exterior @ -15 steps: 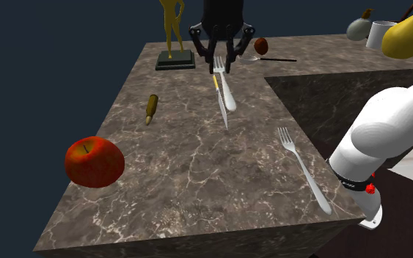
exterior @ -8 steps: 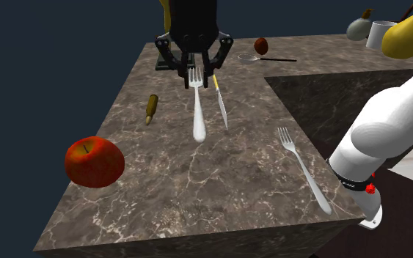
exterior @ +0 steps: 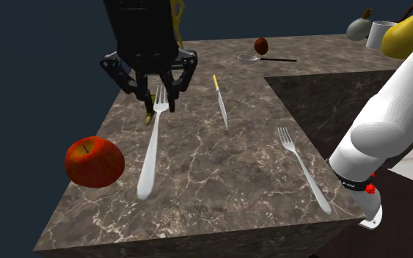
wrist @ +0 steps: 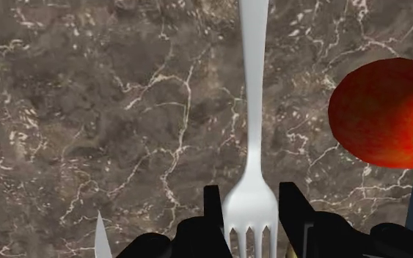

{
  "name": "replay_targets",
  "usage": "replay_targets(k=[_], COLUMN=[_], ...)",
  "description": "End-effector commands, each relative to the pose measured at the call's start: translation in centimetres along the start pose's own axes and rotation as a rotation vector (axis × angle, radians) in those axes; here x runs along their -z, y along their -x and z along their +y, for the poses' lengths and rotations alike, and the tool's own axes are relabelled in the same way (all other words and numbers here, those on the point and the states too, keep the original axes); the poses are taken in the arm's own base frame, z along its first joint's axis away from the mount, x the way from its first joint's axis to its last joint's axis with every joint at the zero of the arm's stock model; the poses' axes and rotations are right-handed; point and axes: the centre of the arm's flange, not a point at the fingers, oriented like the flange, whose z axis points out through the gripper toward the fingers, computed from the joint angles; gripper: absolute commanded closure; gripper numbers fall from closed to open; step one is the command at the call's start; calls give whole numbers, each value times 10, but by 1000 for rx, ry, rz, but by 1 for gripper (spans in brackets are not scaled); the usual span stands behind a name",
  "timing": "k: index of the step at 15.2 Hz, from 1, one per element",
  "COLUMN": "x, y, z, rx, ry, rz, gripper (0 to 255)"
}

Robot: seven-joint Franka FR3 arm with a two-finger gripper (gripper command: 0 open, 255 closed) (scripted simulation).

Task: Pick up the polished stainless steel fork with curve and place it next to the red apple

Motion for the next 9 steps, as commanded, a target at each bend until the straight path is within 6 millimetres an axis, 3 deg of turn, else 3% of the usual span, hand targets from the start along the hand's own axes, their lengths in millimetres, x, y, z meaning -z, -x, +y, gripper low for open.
replay_targets(k=[1, 9], x=[-8, -50], y=[5, 7], z=[-5, -4], rx=[-3, -3], ry=[-2, -2], rz=[-1, -1], gripper=[255, 255])
